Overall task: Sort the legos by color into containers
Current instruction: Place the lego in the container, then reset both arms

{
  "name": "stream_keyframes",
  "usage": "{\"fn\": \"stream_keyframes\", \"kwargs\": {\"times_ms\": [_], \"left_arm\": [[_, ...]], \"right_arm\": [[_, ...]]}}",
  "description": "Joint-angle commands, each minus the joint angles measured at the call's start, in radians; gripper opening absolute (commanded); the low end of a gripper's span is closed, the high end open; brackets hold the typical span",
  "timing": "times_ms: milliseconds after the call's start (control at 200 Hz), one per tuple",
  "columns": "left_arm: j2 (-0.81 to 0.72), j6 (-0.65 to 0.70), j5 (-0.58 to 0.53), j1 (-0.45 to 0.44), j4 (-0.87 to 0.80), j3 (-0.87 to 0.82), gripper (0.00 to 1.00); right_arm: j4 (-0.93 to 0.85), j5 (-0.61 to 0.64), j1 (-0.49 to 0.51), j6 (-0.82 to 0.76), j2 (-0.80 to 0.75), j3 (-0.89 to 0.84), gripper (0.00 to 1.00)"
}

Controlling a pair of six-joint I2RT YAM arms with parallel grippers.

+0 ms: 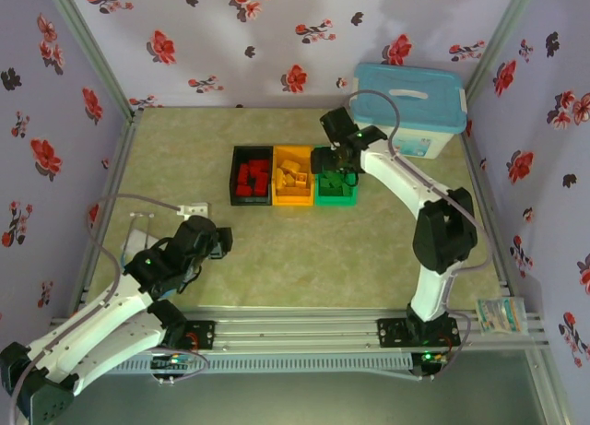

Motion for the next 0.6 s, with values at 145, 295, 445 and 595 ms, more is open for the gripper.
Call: {"fn": "stream_keyframes", "kwargs": {"times_ms": [145, 295, 445, 595], "left_arm": [[0.040, 0.051, -0.178, 0.011, 0.031, 0.073, 0.79], [0.088, 0.121, -0.237, 0.015, 0.064, 0.121, 0.84], [0.122, 0.187, -0.292, 0.016, 0.113, 0.161, 0.88], [0.145, 0.328, -0.367, 0.016, 0.235, 0.144, 0.99]], "right_arm": [[0.135, 0.062, 0.000, -0.016, -0.213, -0.156, 0.97], [0.225, 0.110, 0.000, -0.036, -0.346, -0.256, 0.98], [0.367, 0.131, 0.000, -0.054, -0.516, -0.412, 0.99], [0.544, 0.160, 0.000, -0.097, -0.697, -0.598, 0.99]]}}
